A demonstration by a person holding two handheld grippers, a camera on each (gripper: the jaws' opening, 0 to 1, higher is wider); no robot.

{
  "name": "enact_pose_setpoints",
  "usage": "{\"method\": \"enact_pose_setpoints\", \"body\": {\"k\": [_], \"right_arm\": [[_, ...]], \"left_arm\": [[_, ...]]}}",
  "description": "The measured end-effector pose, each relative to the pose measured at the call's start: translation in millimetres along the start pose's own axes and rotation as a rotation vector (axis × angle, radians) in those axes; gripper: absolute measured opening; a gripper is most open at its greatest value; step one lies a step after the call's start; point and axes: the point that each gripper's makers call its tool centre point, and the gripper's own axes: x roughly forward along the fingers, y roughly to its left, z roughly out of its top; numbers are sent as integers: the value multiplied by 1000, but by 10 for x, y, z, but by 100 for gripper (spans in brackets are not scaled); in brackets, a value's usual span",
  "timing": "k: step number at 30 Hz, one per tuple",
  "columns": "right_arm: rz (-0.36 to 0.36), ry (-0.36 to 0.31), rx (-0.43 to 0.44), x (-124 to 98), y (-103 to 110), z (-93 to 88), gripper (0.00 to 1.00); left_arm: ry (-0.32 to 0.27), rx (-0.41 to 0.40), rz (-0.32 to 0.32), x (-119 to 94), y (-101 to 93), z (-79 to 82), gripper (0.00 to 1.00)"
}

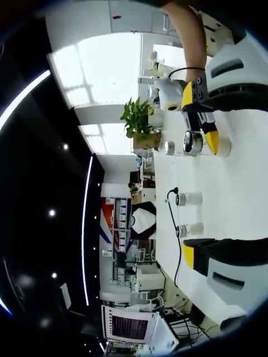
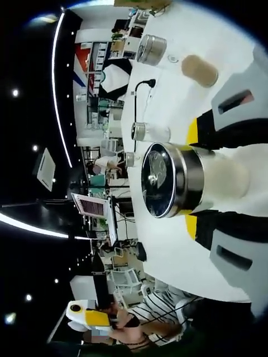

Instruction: Rotate the seasoning bottle until the label or dispensing opening points toward the visible target arrow and the bottle remains upright within the marked orientation range

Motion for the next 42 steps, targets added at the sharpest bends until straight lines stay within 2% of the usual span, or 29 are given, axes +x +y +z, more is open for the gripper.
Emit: {"method": "enact_pose_setpoints", "body": {"k": [16,42], "right_arm": [[-44,18,9,6,-30,-40,41],[-210,45,54,24,-81,-79,41]], "left_arm": [[5,30,-19,48,-25,11,99],[15,30,-21,10,-78,-21,98]]}}
